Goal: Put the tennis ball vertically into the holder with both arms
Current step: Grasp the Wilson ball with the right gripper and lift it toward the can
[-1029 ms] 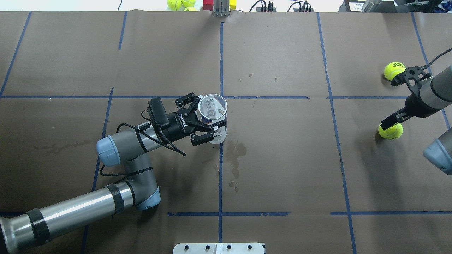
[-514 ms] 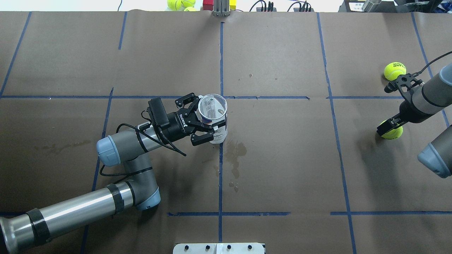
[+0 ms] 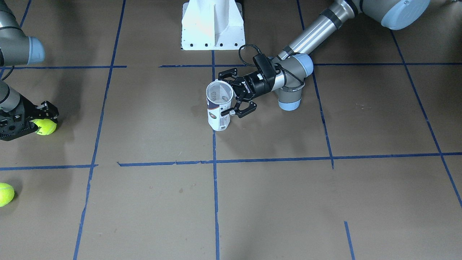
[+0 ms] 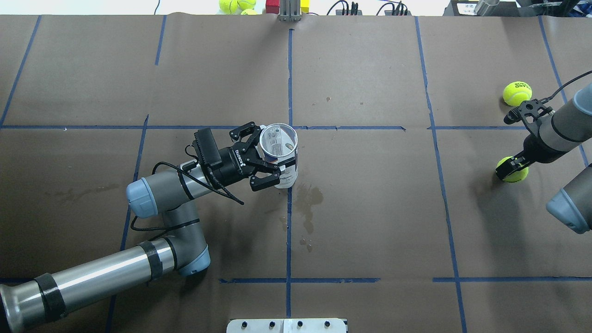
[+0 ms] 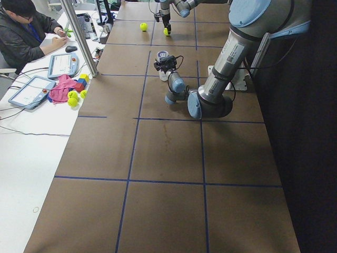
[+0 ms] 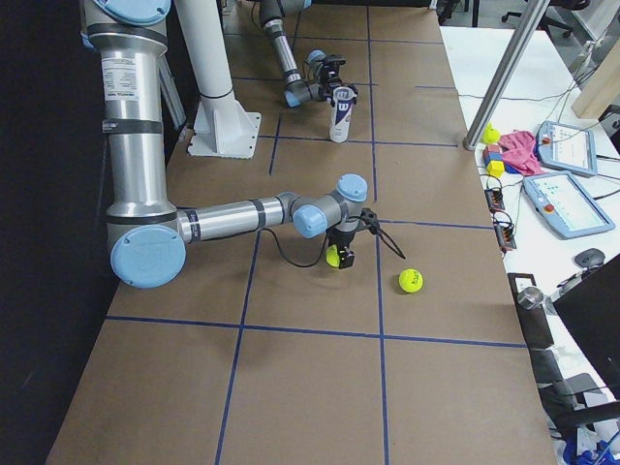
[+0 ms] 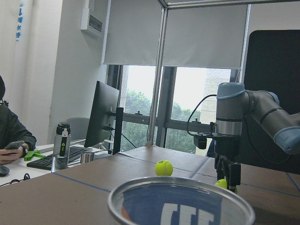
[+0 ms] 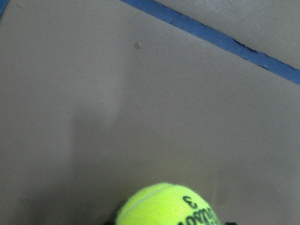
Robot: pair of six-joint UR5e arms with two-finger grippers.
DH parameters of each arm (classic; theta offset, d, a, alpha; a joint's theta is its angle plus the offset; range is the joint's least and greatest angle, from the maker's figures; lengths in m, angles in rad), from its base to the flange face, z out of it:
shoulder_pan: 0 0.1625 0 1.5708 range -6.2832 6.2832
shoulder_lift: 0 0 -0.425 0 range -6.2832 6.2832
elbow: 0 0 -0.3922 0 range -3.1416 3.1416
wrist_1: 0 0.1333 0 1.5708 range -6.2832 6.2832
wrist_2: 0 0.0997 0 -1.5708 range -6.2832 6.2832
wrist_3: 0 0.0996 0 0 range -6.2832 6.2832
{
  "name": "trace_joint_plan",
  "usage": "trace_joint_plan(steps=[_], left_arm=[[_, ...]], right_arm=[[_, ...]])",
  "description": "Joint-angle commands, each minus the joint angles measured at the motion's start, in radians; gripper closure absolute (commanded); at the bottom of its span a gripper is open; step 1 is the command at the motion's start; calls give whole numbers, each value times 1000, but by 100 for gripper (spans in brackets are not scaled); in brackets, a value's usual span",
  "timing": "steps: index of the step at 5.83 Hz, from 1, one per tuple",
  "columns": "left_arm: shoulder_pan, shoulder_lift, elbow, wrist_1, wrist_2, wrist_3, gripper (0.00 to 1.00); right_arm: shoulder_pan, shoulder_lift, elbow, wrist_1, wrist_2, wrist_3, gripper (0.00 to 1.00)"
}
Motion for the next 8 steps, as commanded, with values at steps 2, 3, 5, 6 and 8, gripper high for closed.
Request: trace_joint_plan(steps=[2, 3, 5, 6, 8], left_arm=[[2, 0, -1, -2, 1, 0, 5], [3, 1, -7, -2, 1, 0, 5], [5, 4, -7, -2, 1, 0, 5], [5, 8, -7, 0, 1, 0, 5], [5, 6, -15, 0, 1, 0, 5]], right_arm=[[18, 39, 115, -14, -6, 22, 86], [49, 41, 180, -21, -11, 60, 86], [60, 190, 374, -301, -3, 210, 86], [17, 376, 448, -561, -5, 316, 87], [-63, 560, 461, -651, -5, 540, 88]])
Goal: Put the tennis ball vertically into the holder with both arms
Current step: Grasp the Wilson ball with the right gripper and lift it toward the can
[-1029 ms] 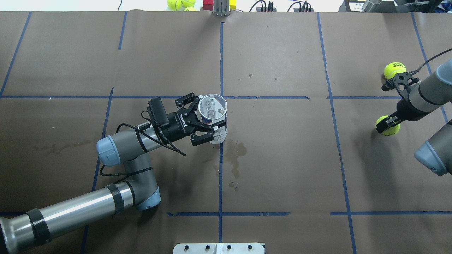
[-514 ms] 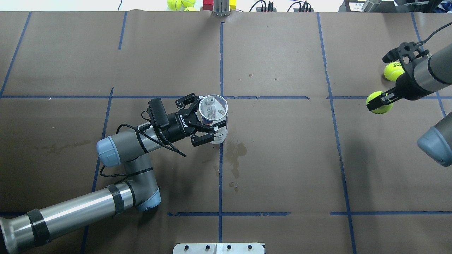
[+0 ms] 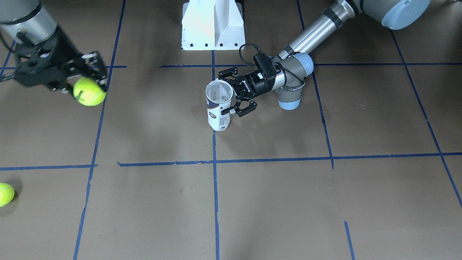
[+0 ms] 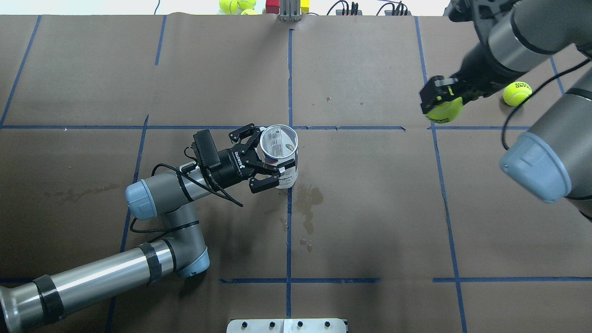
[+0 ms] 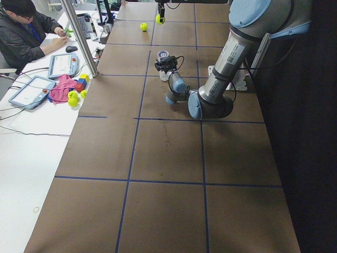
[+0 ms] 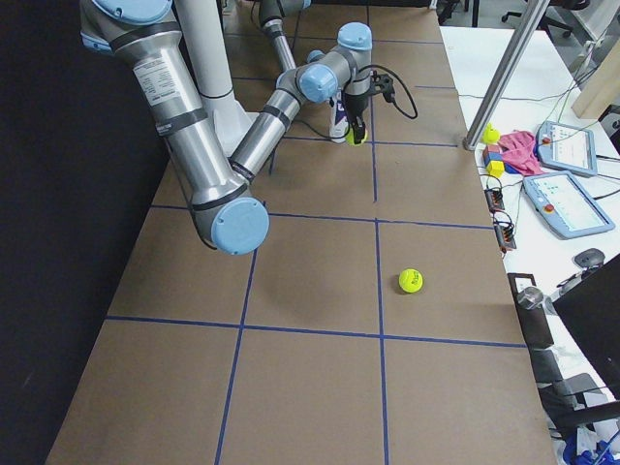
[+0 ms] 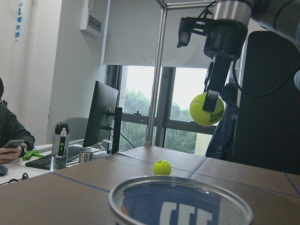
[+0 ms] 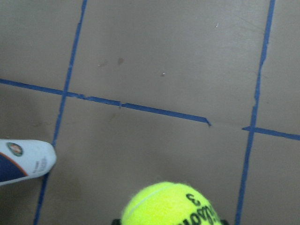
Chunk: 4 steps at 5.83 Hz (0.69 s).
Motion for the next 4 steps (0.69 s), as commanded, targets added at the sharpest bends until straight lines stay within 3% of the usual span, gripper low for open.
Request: trace_joint_plan(steps=[1, 4], left_arm=[[0, -1, -5, 2, 0, 0, 5], [0, 0, -20, 5, 0, 0, 5]], right_arm=[[-71, 120, 4, -35, -9, 170, 89], [-206, 289, -105, -37, -133, 352, 90]])
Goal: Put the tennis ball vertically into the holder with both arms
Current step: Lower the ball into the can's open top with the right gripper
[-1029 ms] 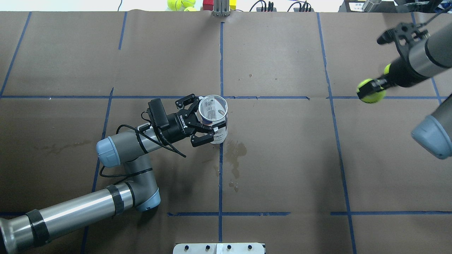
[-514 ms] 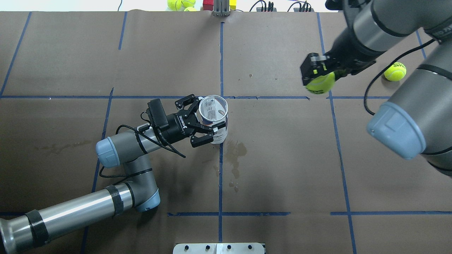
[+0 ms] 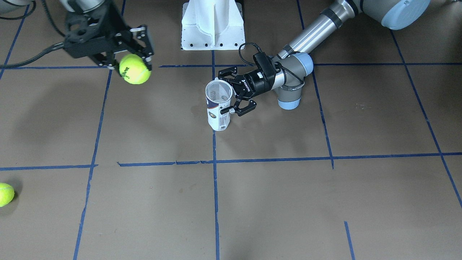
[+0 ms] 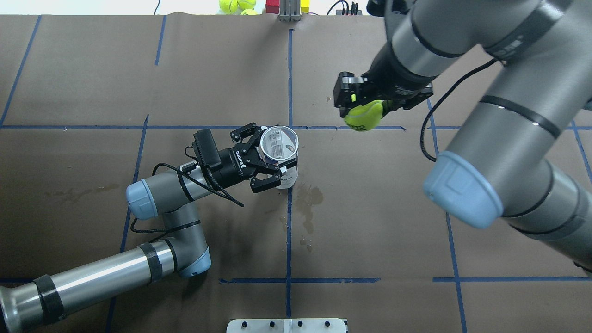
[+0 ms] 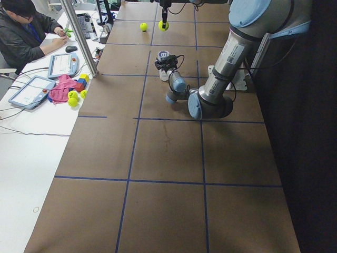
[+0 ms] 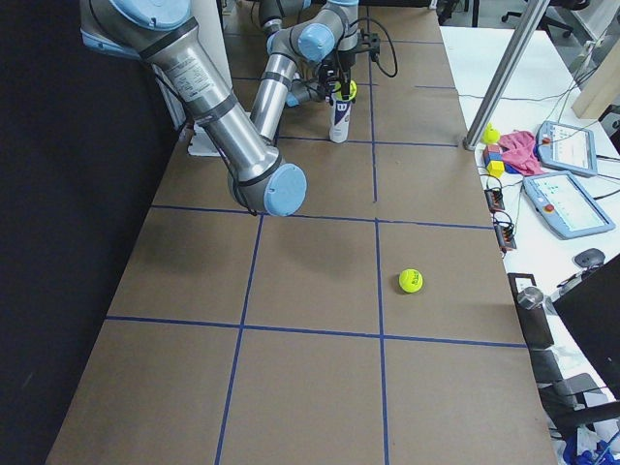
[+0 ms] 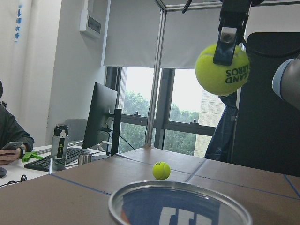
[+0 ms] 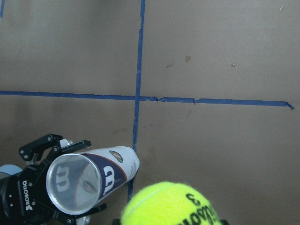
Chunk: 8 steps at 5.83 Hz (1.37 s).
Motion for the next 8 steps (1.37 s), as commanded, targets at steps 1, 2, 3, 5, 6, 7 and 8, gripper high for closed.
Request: trace_joint_plan(steps=[1, 2, 3, 5, 6, 7, 8], left_arm=[[1, 1, -3, 2, 0, 0, 5], [1, 1, -3, 2, 0, 0, 5], [1, 0, -3, 4, 0, 2, 5], [1, 0, -3, 4, 0, 2, 5], [1, 0, -3, 5, 0, 2, 5], [1, 0, -3, 5, 0, 0, 5], [1, 0, -3, 4, 0, 0, 5]], right_arm=[[-74, 113, -98, -2, -73, 99, 90], [-95, 161, -150, -2, -94, 109, 90], [-106, 171, -160, -2, -100, 117, 90], [-108, 267, -285, -2, -100, 118, 91], [-109, 286, -320, -2, -102, 118, 91], [-112, 281, -319, -2, -113, 118, 90], [-129, 277, -321, -2, -134, 118, 84]])
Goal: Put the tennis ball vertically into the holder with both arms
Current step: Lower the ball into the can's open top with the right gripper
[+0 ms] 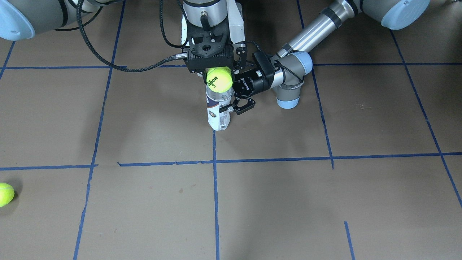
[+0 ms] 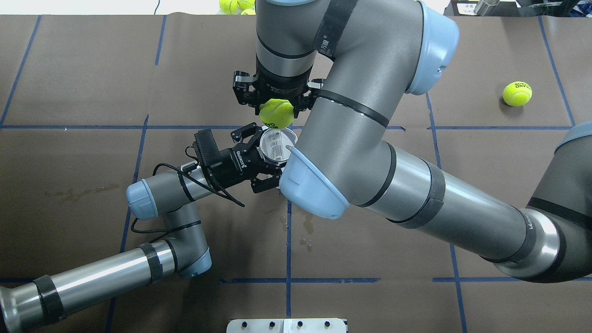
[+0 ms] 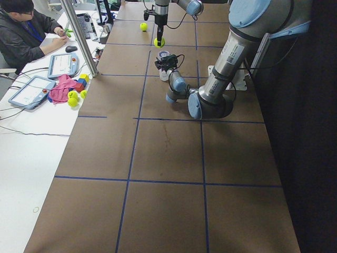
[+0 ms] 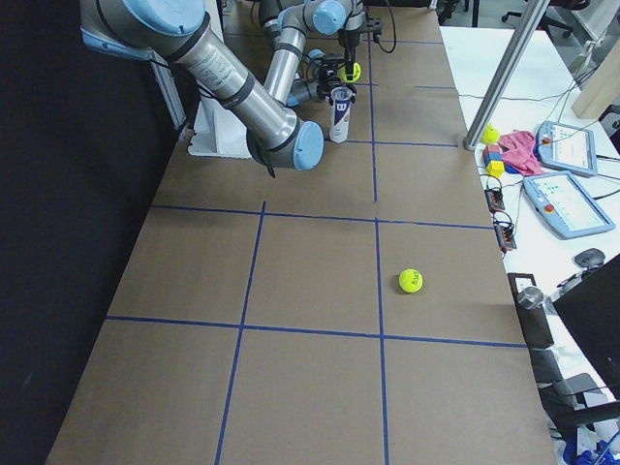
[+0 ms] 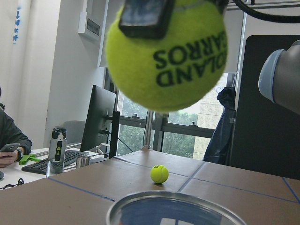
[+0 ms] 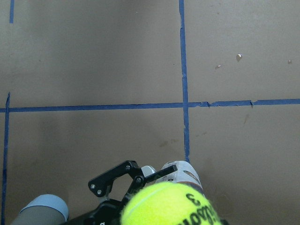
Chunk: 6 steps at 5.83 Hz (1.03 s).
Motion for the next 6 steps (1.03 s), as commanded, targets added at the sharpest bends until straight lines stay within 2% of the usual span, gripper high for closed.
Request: trace_joint_plan(steps=[1, 3, 4, 5, 6], left_arm=[[0, 2, 0, -1, 0, 0, 5], [0, 0, -2, -1, 0, 0, 5], [0, -1, -2, -1, 0, 0, 5], [0, 0, -2, -1, 0, 0, 5], [0, -1, -2, -1, 0, 0, 5]], right_arm=[[-20, -3, -4, 0, -22, 0, 74], [-26, -11, -3, 0, -22, -2, 60], [-29, -13, -1, 0, -22, -2, 48], [-38, -20, 5, 0, -41, 0, 3], [-44, -20, 7, -3, -52, 0, 0]])
